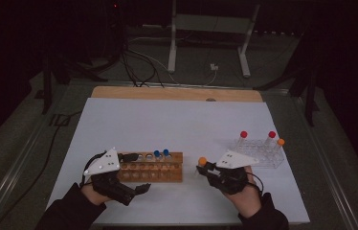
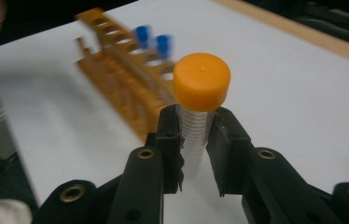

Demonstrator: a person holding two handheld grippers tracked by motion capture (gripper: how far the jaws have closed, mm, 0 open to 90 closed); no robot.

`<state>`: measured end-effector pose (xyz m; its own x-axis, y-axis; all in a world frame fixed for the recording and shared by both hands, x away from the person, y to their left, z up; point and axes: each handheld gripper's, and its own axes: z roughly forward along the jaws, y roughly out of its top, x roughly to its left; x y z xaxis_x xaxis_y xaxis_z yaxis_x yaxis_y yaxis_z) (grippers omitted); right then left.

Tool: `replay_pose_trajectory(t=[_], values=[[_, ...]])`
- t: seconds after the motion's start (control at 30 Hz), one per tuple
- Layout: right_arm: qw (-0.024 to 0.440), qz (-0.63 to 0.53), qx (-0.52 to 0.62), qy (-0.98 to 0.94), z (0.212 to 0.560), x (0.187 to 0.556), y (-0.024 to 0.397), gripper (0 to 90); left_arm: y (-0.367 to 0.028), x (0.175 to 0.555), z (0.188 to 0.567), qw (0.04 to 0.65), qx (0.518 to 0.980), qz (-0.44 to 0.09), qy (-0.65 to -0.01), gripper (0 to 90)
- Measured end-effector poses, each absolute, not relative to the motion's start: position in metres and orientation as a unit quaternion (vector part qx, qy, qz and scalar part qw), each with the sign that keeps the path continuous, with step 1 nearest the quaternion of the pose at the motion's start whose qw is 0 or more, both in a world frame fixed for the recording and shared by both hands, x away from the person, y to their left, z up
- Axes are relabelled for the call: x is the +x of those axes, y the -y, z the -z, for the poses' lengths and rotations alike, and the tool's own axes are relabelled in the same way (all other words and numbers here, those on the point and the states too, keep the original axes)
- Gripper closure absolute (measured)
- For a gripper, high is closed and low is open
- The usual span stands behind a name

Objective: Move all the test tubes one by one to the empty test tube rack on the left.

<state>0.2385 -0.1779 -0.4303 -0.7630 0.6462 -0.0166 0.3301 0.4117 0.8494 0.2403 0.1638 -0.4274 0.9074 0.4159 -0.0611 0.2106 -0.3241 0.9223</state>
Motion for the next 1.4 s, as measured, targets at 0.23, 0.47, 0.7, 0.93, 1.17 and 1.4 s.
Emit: replay_pose_trajectory(t=[0.23,0.47,0.7,0.93,1.17,1.4], values=[[0.128,-0.447,0.243,-0.851,0.444,0.229,0.141,74.3,-0.154,0.235,0.425,0.551,0.808,-0.089,-0.190,3.4],[0.103,-0.444,0.213,-0.864,0.450,0.221,0.117,74.3,-0.142,0.228,0.426,0.557,0.808,-0.082,-0.174,13.5],[0.093,-0.445,0.204,-0.867,0.450,0.218,0.107,74.3,-0.130,0.223,0.430,0.555,0.810,-0.087,-0.165,36.4],[0.091,-0.446,0.200,-0.868,0.450,0.217,0.104,74.3,-0.120,0.222,0.436,0.541,0.821,-0.092,-0.157,48.3],[0.088,-0.446,0.198,-0.869,0.450,0.216,0.103,74.3,-0.117,0.224,0.439,0.539,0.824,-0.087,-0.153,61.5],[0.089,-0.445,0.199,-0.869,0.450,0.216,0.103,74.3,-0.116,0.224,0.439,0.537,0.828,-0.081,-0.140,71.0]])
